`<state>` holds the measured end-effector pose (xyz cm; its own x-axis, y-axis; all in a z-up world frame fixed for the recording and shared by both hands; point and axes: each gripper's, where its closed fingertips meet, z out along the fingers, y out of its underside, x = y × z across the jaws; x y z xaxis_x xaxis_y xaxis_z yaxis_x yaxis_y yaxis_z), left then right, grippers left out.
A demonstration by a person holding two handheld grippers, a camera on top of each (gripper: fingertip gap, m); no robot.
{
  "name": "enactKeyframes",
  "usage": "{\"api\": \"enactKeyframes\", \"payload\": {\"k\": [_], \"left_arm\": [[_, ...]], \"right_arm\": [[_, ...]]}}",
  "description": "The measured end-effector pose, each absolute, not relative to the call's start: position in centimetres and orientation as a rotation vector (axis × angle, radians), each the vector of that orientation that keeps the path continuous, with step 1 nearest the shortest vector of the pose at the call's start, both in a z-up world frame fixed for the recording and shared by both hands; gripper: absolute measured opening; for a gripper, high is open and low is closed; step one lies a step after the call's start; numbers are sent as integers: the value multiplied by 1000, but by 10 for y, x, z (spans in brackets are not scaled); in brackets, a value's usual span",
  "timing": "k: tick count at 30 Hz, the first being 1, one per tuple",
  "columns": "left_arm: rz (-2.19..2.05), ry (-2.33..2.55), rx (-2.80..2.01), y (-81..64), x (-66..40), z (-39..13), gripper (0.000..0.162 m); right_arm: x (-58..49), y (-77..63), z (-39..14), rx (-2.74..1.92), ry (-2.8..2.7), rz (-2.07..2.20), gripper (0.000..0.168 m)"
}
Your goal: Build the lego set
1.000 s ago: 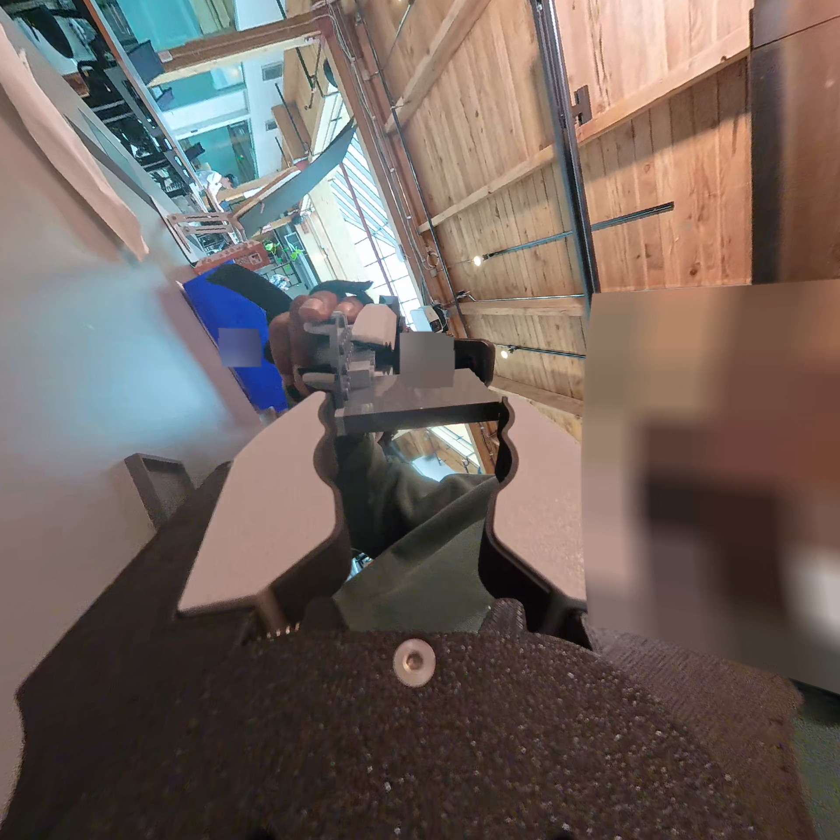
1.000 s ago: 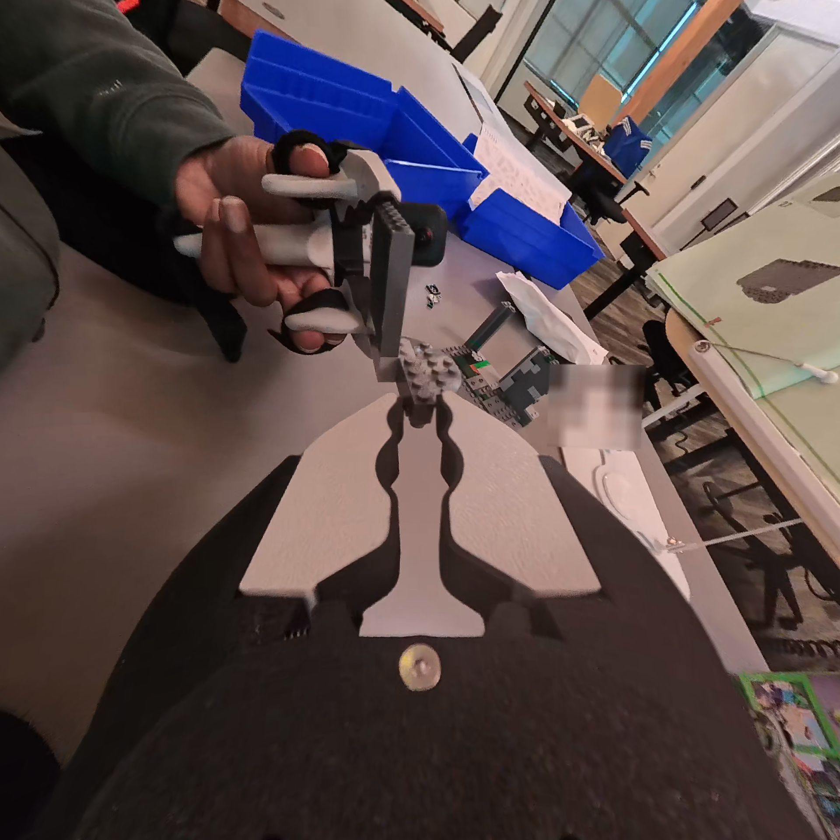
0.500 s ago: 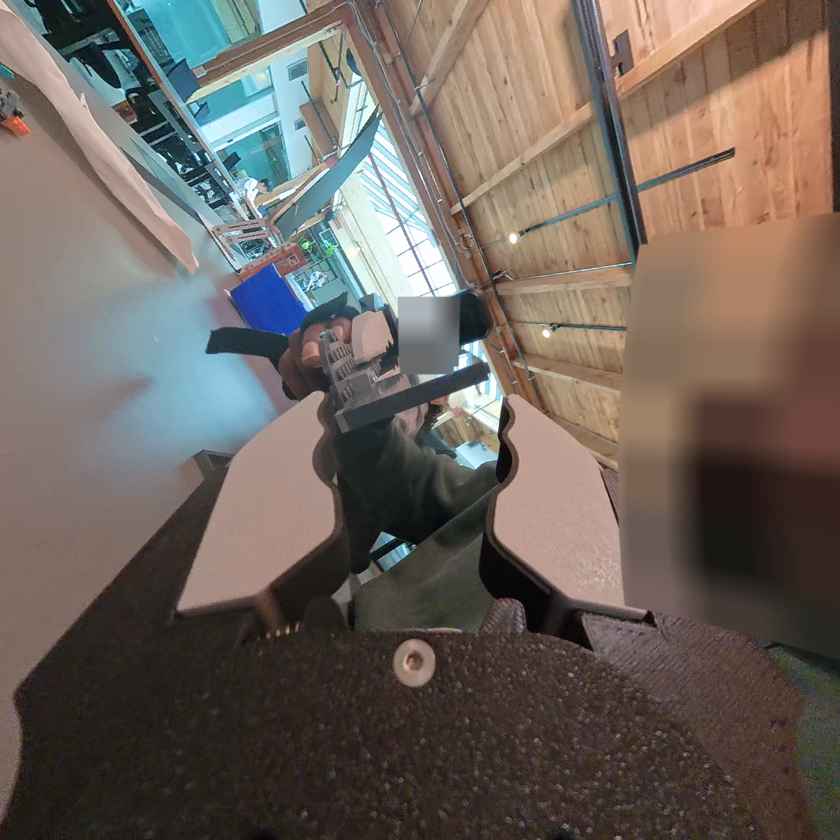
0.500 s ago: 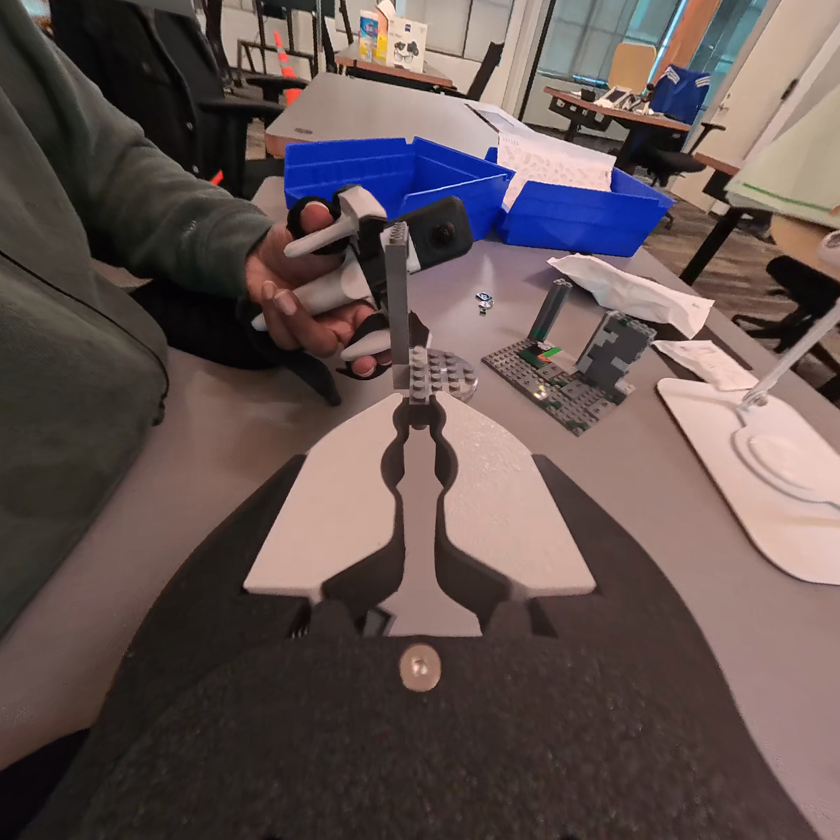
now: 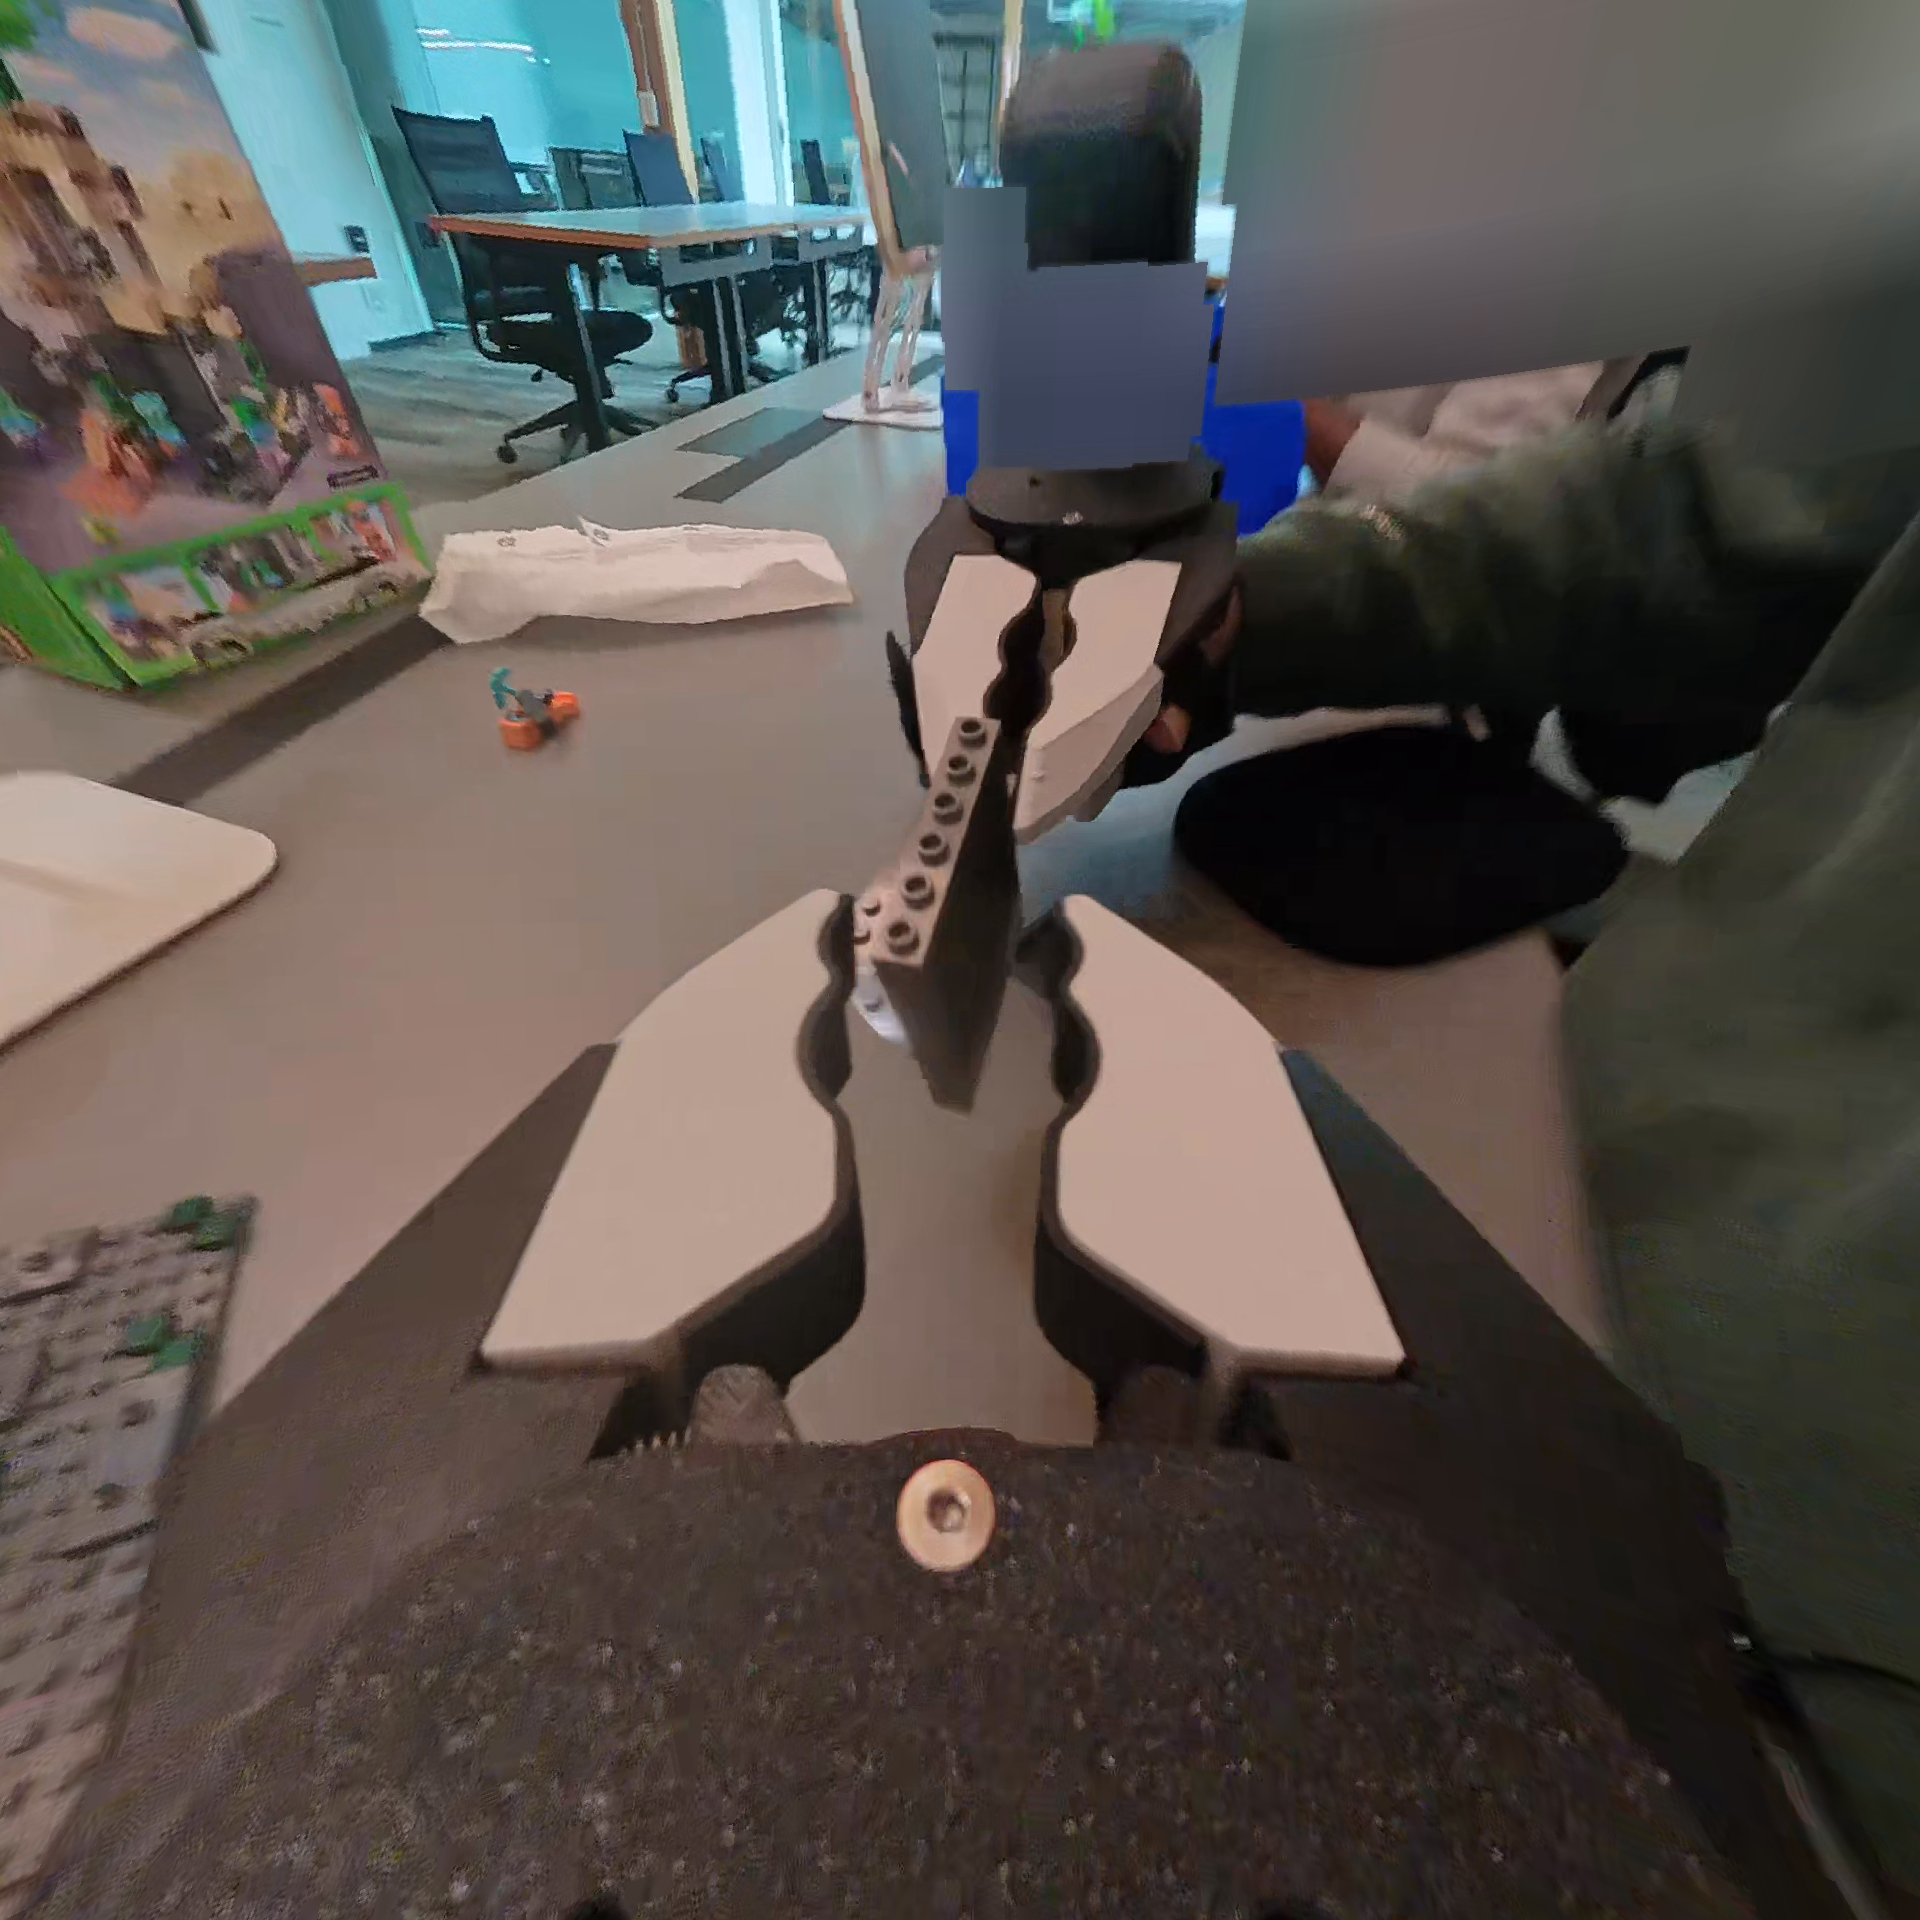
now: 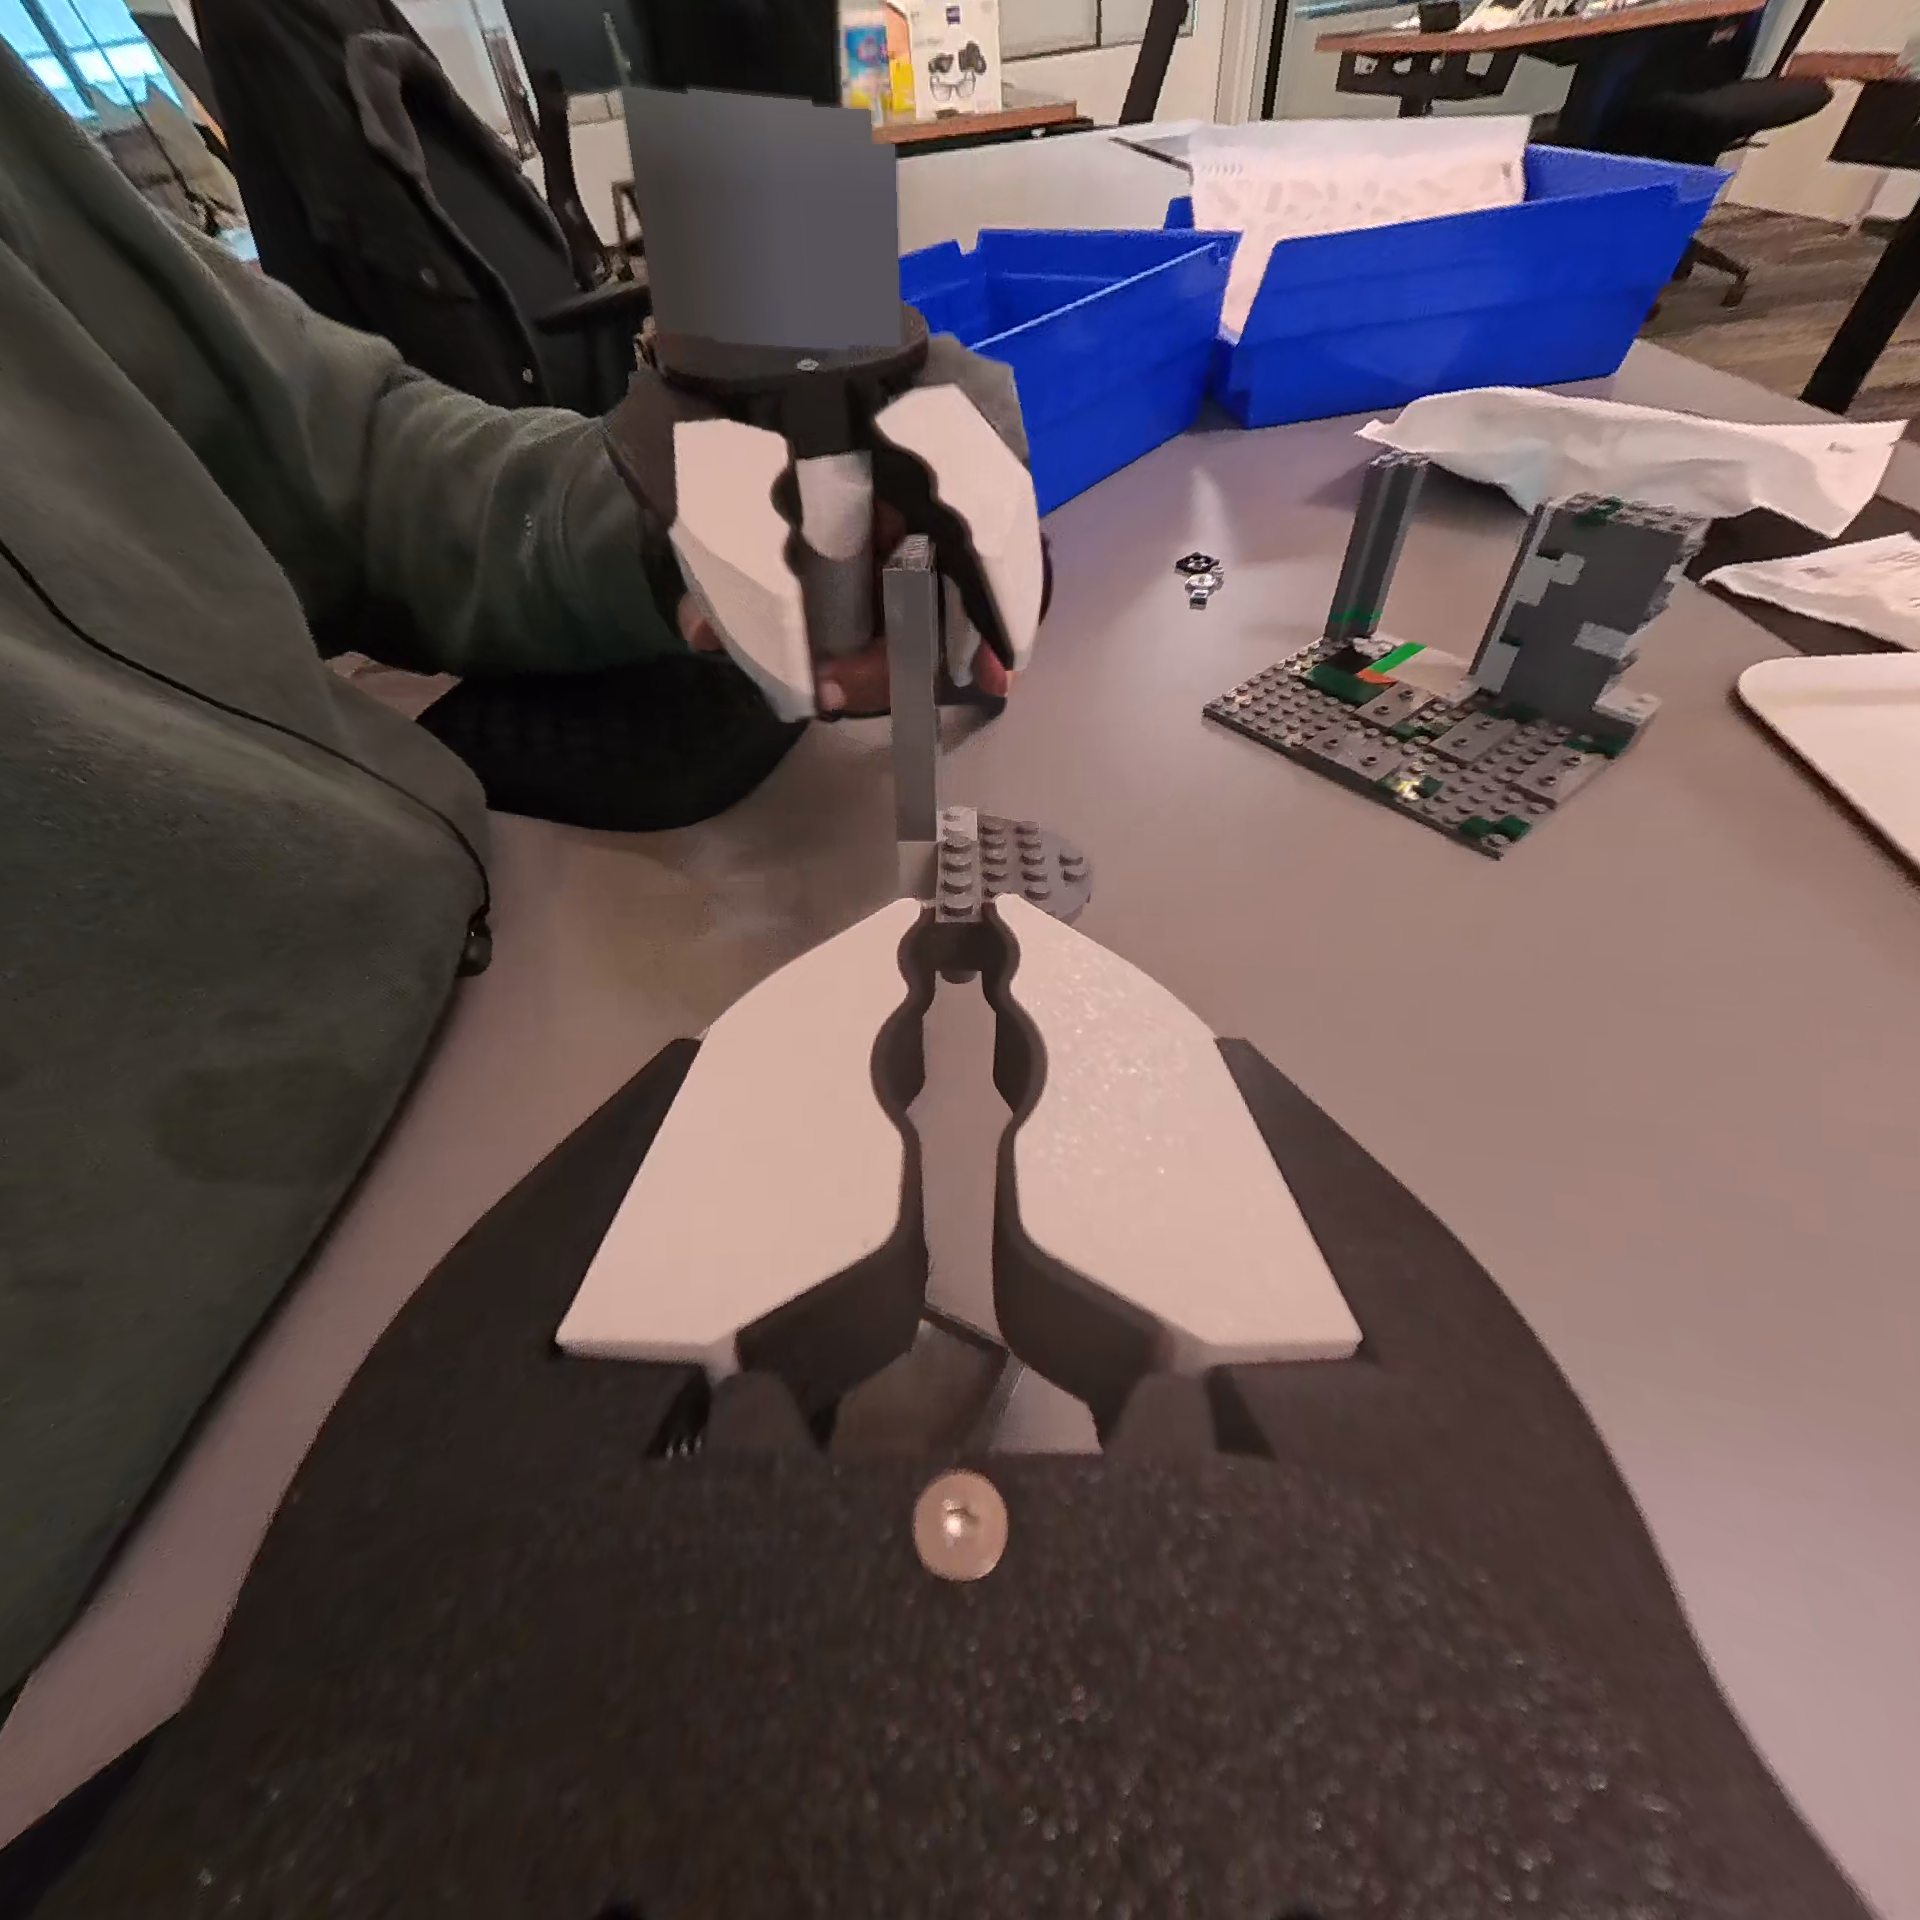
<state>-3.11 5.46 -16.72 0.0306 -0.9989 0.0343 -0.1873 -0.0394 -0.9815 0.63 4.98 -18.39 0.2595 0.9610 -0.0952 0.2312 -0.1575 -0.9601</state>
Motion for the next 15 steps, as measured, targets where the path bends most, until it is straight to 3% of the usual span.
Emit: {"api": "enactKeyframes", "payload": {"k": [2,8,15], "left_arm": [[-1056,1381,-1357,53,-31,-174,6],[-995,1502,-1339,46,-33,-197,3],[-914,1612,-1497,49,-37,-230,4]], "right_arm": [[5,49,-188,-1607,-1146,976,8],[4,45,-209,-1658,-1230,901,9],[43,39,-229,-1855,-1393,614,21]]}}
